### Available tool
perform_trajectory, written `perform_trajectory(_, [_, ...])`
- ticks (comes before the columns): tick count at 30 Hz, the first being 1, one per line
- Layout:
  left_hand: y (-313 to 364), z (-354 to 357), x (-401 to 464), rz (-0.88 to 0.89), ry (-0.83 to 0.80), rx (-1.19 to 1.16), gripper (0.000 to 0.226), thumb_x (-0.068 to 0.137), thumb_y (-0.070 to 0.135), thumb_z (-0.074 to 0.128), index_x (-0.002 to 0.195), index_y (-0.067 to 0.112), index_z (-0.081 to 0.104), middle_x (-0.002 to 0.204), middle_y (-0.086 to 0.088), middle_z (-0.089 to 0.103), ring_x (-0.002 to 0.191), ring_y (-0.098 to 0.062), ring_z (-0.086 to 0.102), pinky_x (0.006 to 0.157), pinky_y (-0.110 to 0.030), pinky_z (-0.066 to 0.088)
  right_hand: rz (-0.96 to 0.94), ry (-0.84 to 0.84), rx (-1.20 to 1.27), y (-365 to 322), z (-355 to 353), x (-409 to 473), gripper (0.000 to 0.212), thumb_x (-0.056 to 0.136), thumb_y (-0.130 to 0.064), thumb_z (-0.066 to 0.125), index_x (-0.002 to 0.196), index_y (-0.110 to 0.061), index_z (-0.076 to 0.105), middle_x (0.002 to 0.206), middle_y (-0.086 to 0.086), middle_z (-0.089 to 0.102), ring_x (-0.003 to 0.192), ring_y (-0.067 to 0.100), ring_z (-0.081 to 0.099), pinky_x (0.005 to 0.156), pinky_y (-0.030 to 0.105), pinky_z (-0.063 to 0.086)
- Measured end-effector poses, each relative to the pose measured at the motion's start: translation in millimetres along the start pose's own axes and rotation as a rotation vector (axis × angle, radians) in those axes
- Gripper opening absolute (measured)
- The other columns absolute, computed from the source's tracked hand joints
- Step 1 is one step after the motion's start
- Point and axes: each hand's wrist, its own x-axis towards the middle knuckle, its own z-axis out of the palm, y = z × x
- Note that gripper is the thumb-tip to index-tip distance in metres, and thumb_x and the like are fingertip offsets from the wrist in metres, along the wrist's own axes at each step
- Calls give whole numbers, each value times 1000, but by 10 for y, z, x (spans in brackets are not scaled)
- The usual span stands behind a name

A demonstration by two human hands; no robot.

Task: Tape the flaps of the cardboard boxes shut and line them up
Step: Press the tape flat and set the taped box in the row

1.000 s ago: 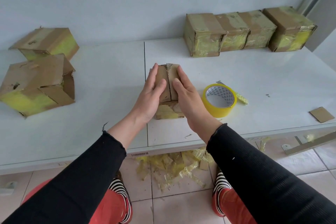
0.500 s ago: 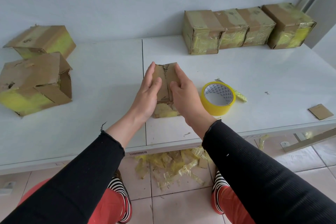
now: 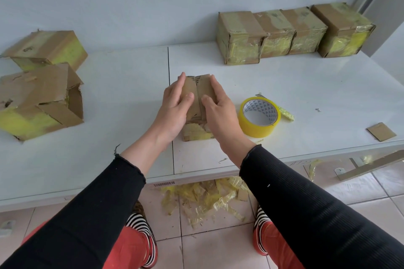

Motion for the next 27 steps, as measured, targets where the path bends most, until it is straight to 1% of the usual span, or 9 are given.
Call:
perform_trajectory(2, [24,-52,69,-31,-17,40,58,109,32,48,161,44,24,146,15,30,93,33,40,83,-2,35,29,-2,98,57,-9,-5,58,104,-20,49,158,-25,31,144,-7,54,122,18,62,96,47,56])
perform_trajectory(6, [75,-98,175,-36,-4,87,57,109,38,47,161,44,25,142,8,31,105,28,33,97,-11,28,45,-64,259,208,10,-83,48,104,-19,54,149,-28,41,132,-8,63,110,5,67,70,18,56])
perform_trajectory(8, [77,-75,193,-33,-5,109,57,109,39,46,161,43,23,143,9,32,108,29,33,103,-14,23,50,-90,290,260,21,-97,55,106,-22,54,156,-32,34,134,-11,63,114,4,66,73,15,55])
perform_trajectory(11, [49,-68,221,-22,-41,107,59,109,40,47,162,44,20,161,15,28,142,9,26,113,-20,21,51,-121,322,283,20,-66,59,108,-26,52,160,-33,26,123,-24,63,102,-11,67,71,9,53])
perform_trajectory(13, [30,-88,260,-28,-39,107,59,109,40,47,162,44,21,168,15,21,152,-1,19,119,-25,20,40,-131,313,272,32,-25,59,109,-24,49,162,-29,24,117,-30,58,92,-21,64,68,5,50])
perform_trajectory(18, [42,-55,344,-33,33,76,60,107,35,54,161,40,28,168,15,24,153,-2,21,107,-17,21,30,-126,302,203,57,67,59,110,-21,45,163,-23,19,126,-15,58,87,-22,63,67,4,49])
perform_trajectory(22, [107,-68,319,-13,120,96,60,101,37,64,156,38,41,163,14,37,146,-2,31,107,-19,27,51,-153,288,140,9,86,62,108,-23,50,163,-23,20,114,-24,59,85,-18,65,66,8,51])
perform_trajectory(24, [174,-103,287,42,203,233,54,96,39,70,147,36,54,156,11,48,142,-4,41,111,-25,35,43,-176,225,85,-47,67,64,107,-24,54,162,-19,22,123,-17,60,95,-15,65,73,9,52])
perform_trajectory(27, [342,-71,189,184,296,366,40,93,35,73,132,35,66,150,11,53,138,-8,48,114,-35,40,-113,-80,-23,-16,-221,91,66,103,-33,59,160,-16,29,158,-2,43,143,9,43,112,24,38])
